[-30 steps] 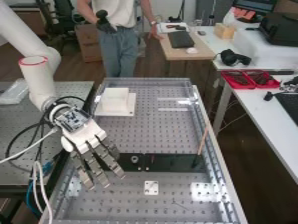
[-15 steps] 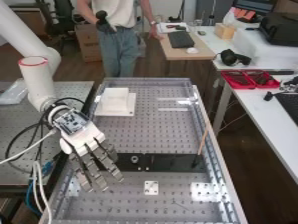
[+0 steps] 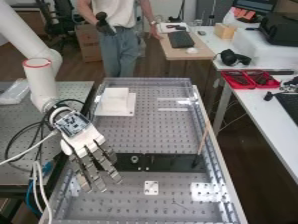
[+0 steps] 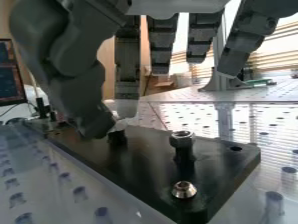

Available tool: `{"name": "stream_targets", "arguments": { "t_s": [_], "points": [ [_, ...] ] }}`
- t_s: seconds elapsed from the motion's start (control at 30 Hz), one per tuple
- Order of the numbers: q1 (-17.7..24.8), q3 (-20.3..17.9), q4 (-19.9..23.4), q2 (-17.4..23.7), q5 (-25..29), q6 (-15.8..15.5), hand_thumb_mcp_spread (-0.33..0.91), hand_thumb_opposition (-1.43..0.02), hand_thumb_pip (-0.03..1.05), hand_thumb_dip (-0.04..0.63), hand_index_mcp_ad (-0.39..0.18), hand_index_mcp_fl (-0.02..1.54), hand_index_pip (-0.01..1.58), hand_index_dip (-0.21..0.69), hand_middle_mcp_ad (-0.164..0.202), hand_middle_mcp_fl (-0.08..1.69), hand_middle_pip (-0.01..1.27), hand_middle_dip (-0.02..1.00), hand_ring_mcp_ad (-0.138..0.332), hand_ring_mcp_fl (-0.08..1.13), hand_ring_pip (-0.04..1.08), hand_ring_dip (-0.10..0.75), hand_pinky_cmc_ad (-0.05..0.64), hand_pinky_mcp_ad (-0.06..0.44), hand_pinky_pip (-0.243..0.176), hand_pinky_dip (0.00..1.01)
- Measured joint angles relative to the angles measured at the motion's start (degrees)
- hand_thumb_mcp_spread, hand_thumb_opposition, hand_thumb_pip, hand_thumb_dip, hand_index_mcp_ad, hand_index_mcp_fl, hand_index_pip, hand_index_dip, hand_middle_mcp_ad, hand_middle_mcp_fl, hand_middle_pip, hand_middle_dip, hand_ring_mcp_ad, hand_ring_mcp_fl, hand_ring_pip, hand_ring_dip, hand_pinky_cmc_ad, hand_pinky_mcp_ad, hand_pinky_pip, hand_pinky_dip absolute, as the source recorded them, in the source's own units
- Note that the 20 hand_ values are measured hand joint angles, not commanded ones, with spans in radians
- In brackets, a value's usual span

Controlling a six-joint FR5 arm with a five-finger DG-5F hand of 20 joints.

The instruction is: Grab the larger nut and place it in the white container

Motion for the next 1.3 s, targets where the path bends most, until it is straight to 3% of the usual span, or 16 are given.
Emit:
{"name": "stream_targets", "arguments": {
  "t_s": [1.3],
  "points": [
    [-0.7, 0.9, 0.1, -1.0, -1.0, -2.1, 0.32, -0.85, 0.76, 0.298, -0.056, 0.02, 1.55, 0.187, 0.058, 0.07, 0.12, 0.24, 0.168, 0.0, 0.09, 0.075, 0.312, 0.264, -0.075, 0.4]
  ]
}}
